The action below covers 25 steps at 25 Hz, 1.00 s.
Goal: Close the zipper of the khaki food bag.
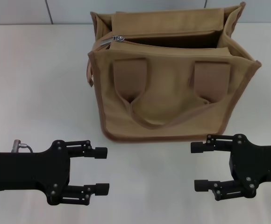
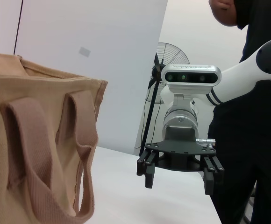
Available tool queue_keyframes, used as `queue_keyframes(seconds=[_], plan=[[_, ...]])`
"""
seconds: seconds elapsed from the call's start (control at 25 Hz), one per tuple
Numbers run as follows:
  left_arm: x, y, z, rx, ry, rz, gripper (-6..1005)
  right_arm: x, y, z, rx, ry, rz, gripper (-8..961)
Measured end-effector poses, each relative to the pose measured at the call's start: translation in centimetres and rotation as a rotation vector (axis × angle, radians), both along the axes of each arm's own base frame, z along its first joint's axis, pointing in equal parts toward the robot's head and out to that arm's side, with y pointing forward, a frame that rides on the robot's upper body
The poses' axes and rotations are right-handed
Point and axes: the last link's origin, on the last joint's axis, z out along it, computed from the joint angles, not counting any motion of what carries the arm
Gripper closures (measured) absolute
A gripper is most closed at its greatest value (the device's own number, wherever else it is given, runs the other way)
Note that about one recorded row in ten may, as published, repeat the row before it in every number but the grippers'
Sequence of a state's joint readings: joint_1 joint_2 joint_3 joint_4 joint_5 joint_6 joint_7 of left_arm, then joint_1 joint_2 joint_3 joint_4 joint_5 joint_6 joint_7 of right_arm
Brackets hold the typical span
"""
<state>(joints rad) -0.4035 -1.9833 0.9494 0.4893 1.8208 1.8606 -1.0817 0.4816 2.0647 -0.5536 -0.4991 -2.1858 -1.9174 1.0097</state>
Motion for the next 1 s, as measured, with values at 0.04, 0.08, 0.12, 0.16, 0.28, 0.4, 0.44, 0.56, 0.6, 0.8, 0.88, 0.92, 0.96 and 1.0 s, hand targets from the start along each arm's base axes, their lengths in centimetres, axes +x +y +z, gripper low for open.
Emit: queue_keyframes(seconds=[0.04, 0.08, 0.12, 0.16, 0.28, 0.4, 0.44, 0.56, 0.6, 0.8, 0.88, 0.92, 0.96, 1.0], plan=[[0.0, 0.0, 0.0, 0.000, 0.000, 0.000, 246, 0.0, 0.0, 0.0, 0.000, 0.000, 0.000, 170], [0.0, 0.0, 0.0, 0.000, 0.000, 0.000, 247, 0.0, 0.0, 0.0, 0.000, 0.000, 0.000, 170], [0.0, 0.0, 0.0, 0.000, 0.000, 0.000, 249, 0.0, 0.0, 0.0, 0.000, 0.001, 0.000, 170], [0.0, 0.0, 0.0, 0.000, 0.000, 0.000, 250, 0.0, 0.0, 0.0, 0.000, 0.001, -0.001, 170], [0.0, 0.0, 0.0, 0.001, 0.000, 0.000, 255, 0.0, 0.0, 0.0, 0.000, 0.001, -0.001, 170], [0.0, 0.0, 0.0, 0.001, 0.001, 0.001, 260, 0.0, 0.0, 0.0, 0.000, 0.001, -0.001, 170], [0.0, 0.0, 0.0, 0.001, 0.001, 0.001, 261, 0.0, 0.0, 0.0, 0.000, 0.001, -0.001, 170], [-0.1, -0.1, 0.0, 0.002, 0.000, 0.003, 266, 0.0, 0.0, 0.0, 0.000, 0.002, -0.001, 170], [-0.1, 0.0, 0.1, 0.009, -0.004, 0.007, 268, 0.0, 0.0, 0.0, 0.000, 0.002, -0.002, 170], [-0.4, 0.7, 1.5, 0.109, -0.056, 0.062, 275, 0.1, -0.1, 0.0, -0.001, 0.001, -0.006, 170], [-0.9, 1.4, 2.8, 0.210, -0.104, 0.120, 279, 0.1, -0.1, 0.0, -0.002, 0.002, -0.008, 171], [-1.2, 1.6, 3.4, 0.261, -0.125, 0.149, 280, 0.1, -0.1, 0.0, -0.002, 0.002, -0.010, 171], [-1.5, 1.9, 4.1, 0.320, -0.149, 0.181, 282, 0.1, -0.2, 0.0, -0.002, 0.002, -0.011, 171], [-1.8, 2.1, 4.7, 0.368, -0.165, 0.205, 283, 0.2, -0.2, 0.0, -0.003, 0.003, -0.011, 171]])
